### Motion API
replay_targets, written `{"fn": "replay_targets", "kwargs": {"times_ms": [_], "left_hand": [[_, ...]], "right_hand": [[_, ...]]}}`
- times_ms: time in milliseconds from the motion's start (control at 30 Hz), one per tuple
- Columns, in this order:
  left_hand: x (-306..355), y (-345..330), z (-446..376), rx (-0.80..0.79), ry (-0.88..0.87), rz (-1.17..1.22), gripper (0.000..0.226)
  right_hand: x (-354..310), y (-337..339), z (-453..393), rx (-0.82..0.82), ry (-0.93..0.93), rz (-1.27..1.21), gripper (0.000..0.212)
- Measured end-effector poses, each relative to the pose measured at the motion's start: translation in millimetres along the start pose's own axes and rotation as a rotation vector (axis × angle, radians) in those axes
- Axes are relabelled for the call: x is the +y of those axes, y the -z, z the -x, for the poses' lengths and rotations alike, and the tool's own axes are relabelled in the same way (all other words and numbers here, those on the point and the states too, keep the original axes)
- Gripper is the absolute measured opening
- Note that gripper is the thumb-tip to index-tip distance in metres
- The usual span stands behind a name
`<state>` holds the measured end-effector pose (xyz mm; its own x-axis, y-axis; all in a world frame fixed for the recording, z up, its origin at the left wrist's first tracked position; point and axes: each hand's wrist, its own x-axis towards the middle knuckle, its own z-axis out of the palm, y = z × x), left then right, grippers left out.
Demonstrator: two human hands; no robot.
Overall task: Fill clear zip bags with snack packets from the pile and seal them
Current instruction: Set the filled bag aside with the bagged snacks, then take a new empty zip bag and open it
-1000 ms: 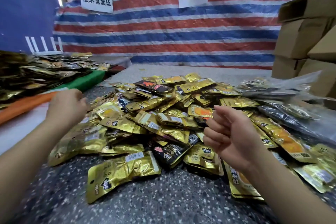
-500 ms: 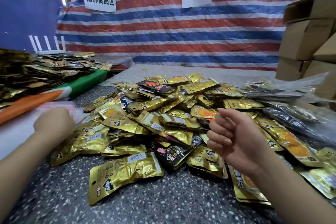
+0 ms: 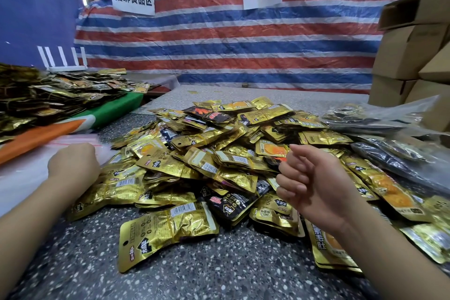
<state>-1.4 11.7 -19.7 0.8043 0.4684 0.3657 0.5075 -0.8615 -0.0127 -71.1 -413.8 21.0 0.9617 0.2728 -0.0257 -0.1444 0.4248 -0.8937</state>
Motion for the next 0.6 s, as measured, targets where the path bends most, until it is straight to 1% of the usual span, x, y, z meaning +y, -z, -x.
{"fn": "replay_targets", "kwargs": {"times_ms": [67, 133, 233, 333, 500, 533, 600], "left_hand": [[-2.5, -0.8, -1.0, 0.027, -0.006, 0.034, 0.017], [-3.9, -0.7, -1.0, 0.050, 0.003, 0.062, 0.014], [-5.0, 0.6, 0.6, 0.072, 0.016, 0.053, 0.018], [-6.6, 3.0, 2.8, 0.122, 0.024, 0.120, 0.013], [-3.9, 7.9, 9.3, 0.172, 0.013, 0.110, 0.005], [-2.2, 9.5, 10.1, 0.187, 0.008, 0.117, 0.005], [1.6, 12.2, 10.6, 0.225, -0.025, 0.142, 0.013]], "right_hand": [[0.2, 0.6, 0.3, 0.003, -0.002, 0.003, 0.039], [0.0, 0.7, 0.6, 0.005, -0.005, 0.007, 0.038], [0.2, 1.0, 0.3, 0.011, -0.014, 0.002, 0.039], [0.3, 1.5, -0.3, 0.014, -0.020, 0.005, 0.040], [1.2, 2.0, -2.5, 0.015, -0.029, 0.000, 0.042], [1.1, 2.1, -2.9, 0.015, -0.029, -0.002, 0.042], [1.0, 2.4, -3.0, 0.016, -0.028, -0.001, 0.043]]}}
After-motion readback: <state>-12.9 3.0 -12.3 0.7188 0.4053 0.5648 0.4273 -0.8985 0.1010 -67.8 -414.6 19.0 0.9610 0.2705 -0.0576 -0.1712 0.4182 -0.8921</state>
